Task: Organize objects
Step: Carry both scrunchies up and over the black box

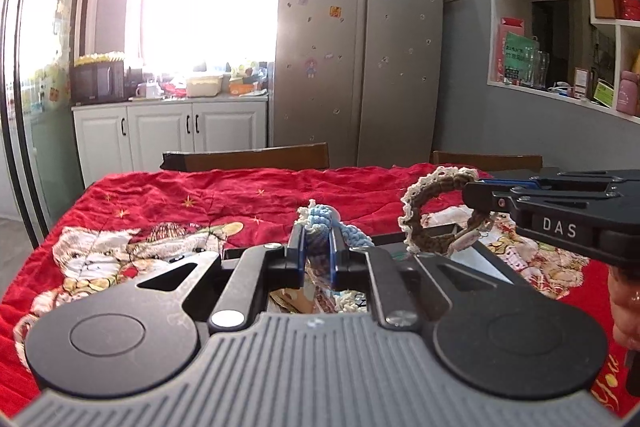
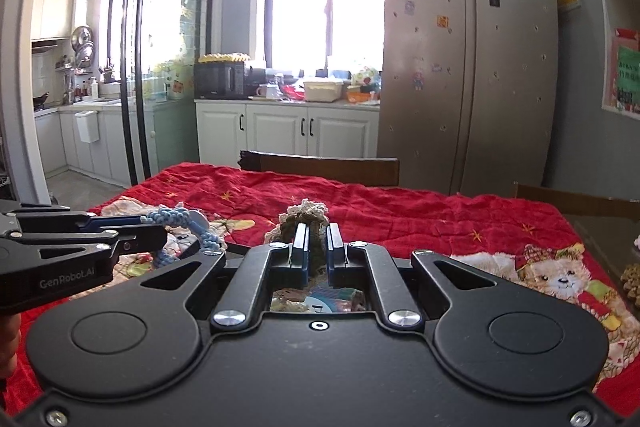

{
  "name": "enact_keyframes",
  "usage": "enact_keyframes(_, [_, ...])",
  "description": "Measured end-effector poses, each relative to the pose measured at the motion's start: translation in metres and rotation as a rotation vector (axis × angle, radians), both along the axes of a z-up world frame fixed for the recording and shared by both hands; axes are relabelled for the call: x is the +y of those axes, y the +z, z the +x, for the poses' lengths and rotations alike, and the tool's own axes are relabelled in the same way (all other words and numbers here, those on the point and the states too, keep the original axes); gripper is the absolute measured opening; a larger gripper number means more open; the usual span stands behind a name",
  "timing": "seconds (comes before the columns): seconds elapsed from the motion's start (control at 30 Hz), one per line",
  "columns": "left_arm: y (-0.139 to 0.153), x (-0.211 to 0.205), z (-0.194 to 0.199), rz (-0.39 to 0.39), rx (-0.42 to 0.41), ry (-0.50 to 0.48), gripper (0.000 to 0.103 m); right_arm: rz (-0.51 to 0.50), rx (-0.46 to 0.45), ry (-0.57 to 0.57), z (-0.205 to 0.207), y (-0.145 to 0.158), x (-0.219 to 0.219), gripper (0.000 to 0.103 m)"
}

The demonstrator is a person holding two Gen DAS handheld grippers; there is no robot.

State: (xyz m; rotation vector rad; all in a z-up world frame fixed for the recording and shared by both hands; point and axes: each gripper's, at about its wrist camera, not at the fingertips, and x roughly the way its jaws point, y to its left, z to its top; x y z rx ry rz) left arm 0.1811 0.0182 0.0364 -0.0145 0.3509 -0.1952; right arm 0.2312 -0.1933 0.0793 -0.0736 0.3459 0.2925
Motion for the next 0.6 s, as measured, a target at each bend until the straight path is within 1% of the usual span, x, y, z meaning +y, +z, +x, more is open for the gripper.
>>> enact_keyframes(0.17, [-0.013, 0.001, 0.013, 0.009, 0.011, 0.019, 0.014, -0.01, 0.024, -0.017, 0.022, -0.016, 0.003, 0.008])
enact_keyframes(0.3, [-0.022, 0.003, 0.021, 0.005, 0.034, 0.021, 0.014, 0.019, 0.049, -0.027, 0.036, -0.028, 0.001, 0.008])
enact_keyframes(0.6, [-0.037, 0.003, 0.033, 0.0, 0.083, 0.007, 0.014, 0.084, 0.094, -0.012, 0.05, -0.053, -0.004, 0.008])
